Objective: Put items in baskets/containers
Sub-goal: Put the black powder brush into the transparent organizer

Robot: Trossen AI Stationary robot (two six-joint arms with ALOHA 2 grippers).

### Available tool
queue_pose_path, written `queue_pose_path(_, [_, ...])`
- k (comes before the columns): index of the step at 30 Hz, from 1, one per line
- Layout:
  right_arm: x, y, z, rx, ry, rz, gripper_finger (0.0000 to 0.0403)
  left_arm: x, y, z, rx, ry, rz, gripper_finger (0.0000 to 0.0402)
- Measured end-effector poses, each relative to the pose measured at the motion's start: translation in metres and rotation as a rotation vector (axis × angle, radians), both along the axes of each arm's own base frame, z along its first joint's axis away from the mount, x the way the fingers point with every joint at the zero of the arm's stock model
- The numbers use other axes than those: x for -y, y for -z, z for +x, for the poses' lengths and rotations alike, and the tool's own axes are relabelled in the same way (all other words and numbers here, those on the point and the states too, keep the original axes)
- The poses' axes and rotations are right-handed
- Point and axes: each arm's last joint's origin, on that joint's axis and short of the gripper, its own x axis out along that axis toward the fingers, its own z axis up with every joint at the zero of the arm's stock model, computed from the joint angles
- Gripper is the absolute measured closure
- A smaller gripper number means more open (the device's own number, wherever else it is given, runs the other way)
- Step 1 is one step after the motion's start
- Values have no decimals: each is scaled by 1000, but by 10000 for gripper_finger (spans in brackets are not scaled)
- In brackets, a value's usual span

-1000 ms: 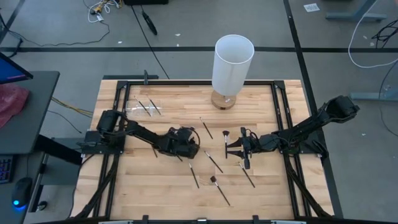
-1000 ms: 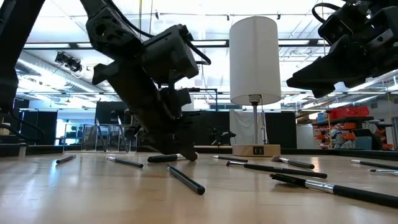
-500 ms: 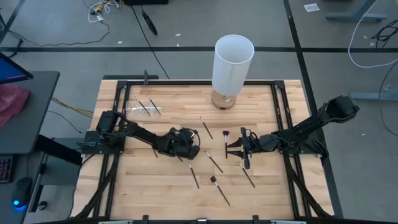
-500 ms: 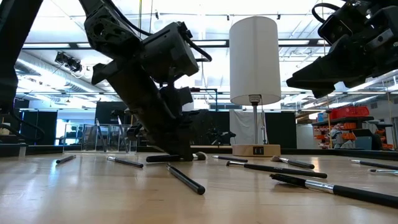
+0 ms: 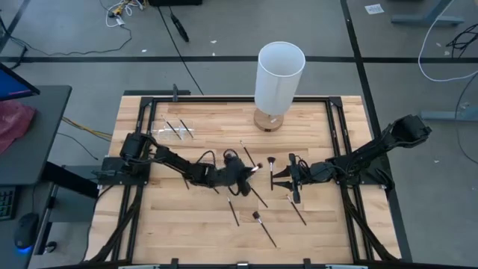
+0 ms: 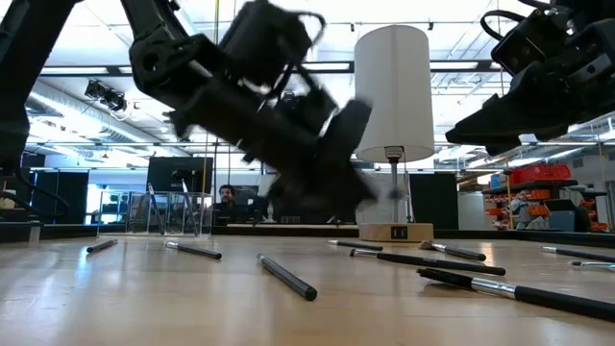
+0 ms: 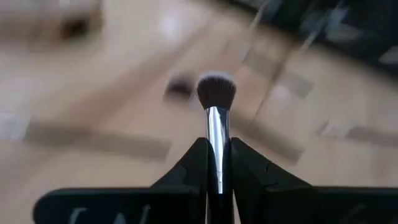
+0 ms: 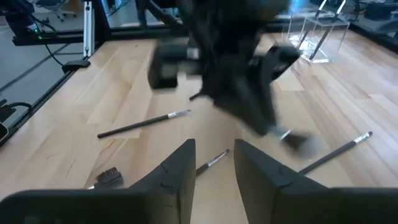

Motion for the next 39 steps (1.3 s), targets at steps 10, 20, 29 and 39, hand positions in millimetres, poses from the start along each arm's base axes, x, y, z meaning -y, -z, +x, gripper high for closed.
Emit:
queue_pose_path(10, [-3, 15, 8, -15, 14, 39, 287, 14, -54, 7, 466, 139, 172, 354])
queue_pose_path(20, [-13, 8, 33, 295, -41, 19, 228, 40, -90, 15, 618, 190, 275, 354])
queue_pose_path(29, [-27, -10, 66, 404, -54, -61, 198, 48, -99, 18, 628, 195, 335, 354])
queue_pose_path(39, [-28, -22, 67, 503, -45, -49, 258, 48, -99, 18, 626, 191, 335, 354])
